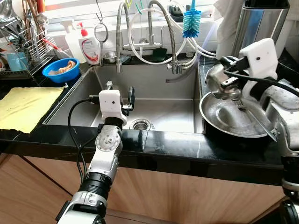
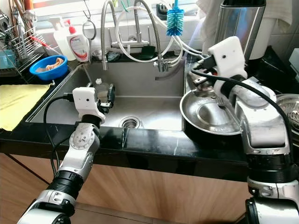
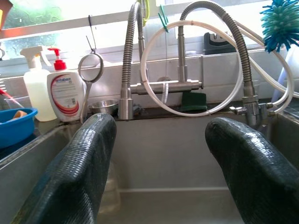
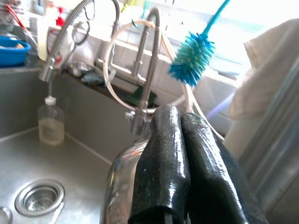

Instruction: Kitchen organization

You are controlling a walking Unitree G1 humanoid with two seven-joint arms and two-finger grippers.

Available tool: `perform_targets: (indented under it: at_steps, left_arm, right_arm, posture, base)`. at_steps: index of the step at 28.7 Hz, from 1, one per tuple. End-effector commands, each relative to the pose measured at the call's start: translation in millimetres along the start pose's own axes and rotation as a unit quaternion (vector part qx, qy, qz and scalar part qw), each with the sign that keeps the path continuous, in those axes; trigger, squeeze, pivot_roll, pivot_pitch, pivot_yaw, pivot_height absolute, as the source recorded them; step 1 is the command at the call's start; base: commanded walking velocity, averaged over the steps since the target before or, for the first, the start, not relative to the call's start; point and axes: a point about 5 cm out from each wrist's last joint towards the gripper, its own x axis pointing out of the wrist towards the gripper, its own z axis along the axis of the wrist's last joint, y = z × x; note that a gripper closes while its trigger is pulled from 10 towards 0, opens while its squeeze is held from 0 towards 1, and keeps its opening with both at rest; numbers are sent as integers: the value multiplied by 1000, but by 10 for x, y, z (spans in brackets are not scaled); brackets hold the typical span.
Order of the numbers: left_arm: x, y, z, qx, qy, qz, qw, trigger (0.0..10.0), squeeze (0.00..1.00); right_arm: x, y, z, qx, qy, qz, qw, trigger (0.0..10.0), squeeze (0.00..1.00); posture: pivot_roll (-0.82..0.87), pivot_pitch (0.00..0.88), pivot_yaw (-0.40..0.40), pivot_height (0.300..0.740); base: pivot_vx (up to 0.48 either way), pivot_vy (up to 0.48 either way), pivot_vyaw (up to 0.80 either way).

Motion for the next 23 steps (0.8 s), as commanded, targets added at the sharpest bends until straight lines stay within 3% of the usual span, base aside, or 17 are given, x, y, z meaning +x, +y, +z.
perform_targets:
  at_steps: [1,5,7,8,10,12,13,14,16,17,20,23]
  left_arm:
    - [26,46,75,4,-16,5,1000,10000,0]
    - [21,46,79,4,-18,6,1000,10000,0]
    - [17,38,86,4,-20,7,1000,10000,0]
    - [11,38,109,3,-28,20,999,10000,0]
    - [9,35,113,2,-29,23,999,10000,0]
    - [8,30,123,6,-32,18,999,10000,0]
    - [7,29,127,7,-33,16,999,10000,0]
    - [5,29,130,9,-34,14,999,10000,0]
    - [7,28,131,9,-34,11,999,10000,0]
    - [15,35,142,10,-35,12,999,10000,0]
    - [33,65,170,9,-41,19,999,10000,0]
    - [40,85,181,8,-43,25,999,10000,0]
  right_arm:
    - [6,33,205,2,-41,-2,999,10000,0]
    - [-5,46,340,8,-102,-36,994,10000,0]
    - [-4,80,303,-3,-101,-58,993,10000,0]
    - [-58,141,206,45,-135,-131,981,10000,0]
    - [-103,135,163,56,-148,-170,973,10000,0]
    - [-146,196,77,1,-135,-173,976,10000,0]
    - [-163,228,38,-4,-134,-171,976,10000,0]
    - [-175,247,14,-4,-134,-171,976,10000,0]
    - [-184,370,-92,51,-144,-163,975,10000,0]
    - [-184,426,-128,56,-146,-159,975,10000,0]
    - [-187,486,-154,58,-152,-166,973,10000,0]
    - [-188,496,-109,29,-164,-170,971,10000,0]
  posture:
    - [-265,0,135,740]
    - [-280,0,133,740]
    - [-279,0,132,740]
    - [-266,0,126,740]
    - [-266,0,126,740]
    - [-262,0,124,740]
    - [-273,0,133,740]
    - [-273,0,133,740]
    - [-281,0,145,740]
    - [-279,0,145,740]
    - [-273,0,140,740]
    - [-277,0,139,740]
  base:
    - [0,0,0]
    - [0,0,0]
    - [0,0,0]
    - [0,0,0]
    - [0,0,0]
    - [0,0,0]
    - [0,0,0]
    - [0,0,0]
    - [0,0,0]
    - [0,0,0]
    - [0,0,0]
    - [0,0,0]
